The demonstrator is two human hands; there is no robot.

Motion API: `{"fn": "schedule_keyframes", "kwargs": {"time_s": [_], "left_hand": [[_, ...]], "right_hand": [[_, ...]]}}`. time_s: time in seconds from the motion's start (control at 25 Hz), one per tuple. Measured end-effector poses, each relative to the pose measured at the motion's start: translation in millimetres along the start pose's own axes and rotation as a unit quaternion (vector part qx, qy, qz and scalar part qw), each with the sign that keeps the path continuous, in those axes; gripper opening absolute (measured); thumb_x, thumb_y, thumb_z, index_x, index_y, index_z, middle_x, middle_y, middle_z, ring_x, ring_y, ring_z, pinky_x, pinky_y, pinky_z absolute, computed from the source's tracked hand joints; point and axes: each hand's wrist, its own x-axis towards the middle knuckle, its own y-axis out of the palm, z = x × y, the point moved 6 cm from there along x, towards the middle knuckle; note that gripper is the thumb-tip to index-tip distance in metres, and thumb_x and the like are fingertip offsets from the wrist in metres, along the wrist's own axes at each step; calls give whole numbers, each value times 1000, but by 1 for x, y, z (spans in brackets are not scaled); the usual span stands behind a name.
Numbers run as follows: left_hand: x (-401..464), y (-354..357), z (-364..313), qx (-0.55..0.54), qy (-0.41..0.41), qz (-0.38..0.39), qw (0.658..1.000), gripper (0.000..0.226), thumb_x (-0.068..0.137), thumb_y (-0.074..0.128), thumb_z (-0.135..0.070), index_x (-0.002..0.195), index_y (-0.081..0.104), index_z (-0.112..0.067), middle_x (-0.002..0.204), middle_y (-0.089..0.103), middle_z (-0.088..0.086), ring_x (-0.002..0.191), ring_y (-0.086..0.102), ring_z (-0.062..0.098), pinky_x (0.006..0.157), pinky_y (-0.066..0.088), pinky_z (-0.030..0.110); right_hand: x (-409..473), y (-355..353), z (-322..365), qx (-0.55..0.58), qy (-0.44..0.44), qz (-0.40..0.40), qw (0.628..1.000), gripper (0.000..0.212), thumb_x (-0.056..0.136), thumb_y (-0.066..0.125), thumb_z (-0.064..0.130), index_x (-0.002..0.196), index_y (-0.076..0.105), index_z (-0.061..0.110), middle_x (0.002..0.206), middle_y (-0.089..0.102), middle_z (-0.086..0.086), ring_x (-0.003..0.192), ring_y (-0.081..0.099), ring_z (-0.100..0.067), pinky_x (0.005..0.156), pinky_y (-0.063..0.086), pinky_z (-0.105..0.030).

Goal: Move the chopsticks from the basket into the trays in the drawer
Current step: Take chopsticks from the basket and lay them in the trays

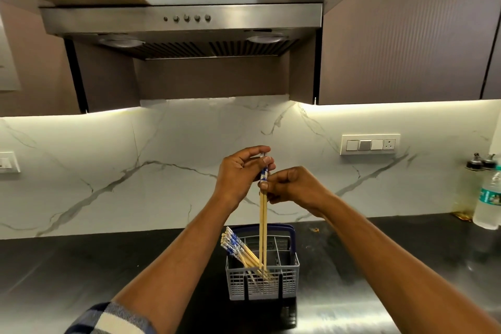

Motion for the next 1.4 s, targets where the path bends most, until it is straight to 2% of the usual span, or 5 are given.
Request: {"fn": "schedule_keyframes", "kwargs": {"time_s": [0.24, 0.52, 0.92, 1.24, 1.4], "left_hand": [[-8, -2, 12, -66, -29, -31, 997, 18, 95, 62, -11, 109, 68, -21, 99, 76, 5, 89, 76, 17, 75, 62, 27], [-56, 9, 80, -113, -150, -24, 982, 19, 94, 61, -6, 109, 68, -17, 101, 75, 14, 93, 76, 24, 80, 62, 35], [-251, 52, 246, -193, -373, -13, 908, 19, 94, 60, -2, 109, 67, -11, 95, 72, 15, 82, 74, 21, 80, 62, 39], [-364, 75, 314, -166, -483, 39, 859, 26, 93, 61, -3, 119, 64, -7, 103, 73, 15, 93, 72, 26, 84, 60, 37], [-382, 66, 341, -63, -512, 67, 854, 34, 93, 64, -11, 125, 61, 0, 108, 72, 15, 98, 72, 26, 88, 60, 37]], "right_hand": [[-18, 13, -31, 45, 65, 31, 996, 19, 88, 70, 14, 100, 75, -1, 85, 76, -10, 75, 72, -17, 64, 59, -23], [-68, 40, -99, 58, 141, 37, 988, 18, 88, 71, 12, 95, 74, -4, 81, 74, -11, 70, 68, -14, 67, 59, -23], [-249, 124, -263, 102, 360, 40, 926, 10, 89, 70, 12, 95, 76, 7, 85, 78, -11, 82, 75, -24, 78, 62, -31], [-359, 159, -323, 95, 454, 43, 885, 13, 90, 69, 12, 97, 77, 5, 89, 79, -7, 84, 76, -21, 75, 61, -27], [-377, 168, -355, 78, 493, 5, 866, 14, 88, 72, 14, 97, 78, 5, 90, 79, -8, 86, 76, -25, 81, 62, -38]]}}
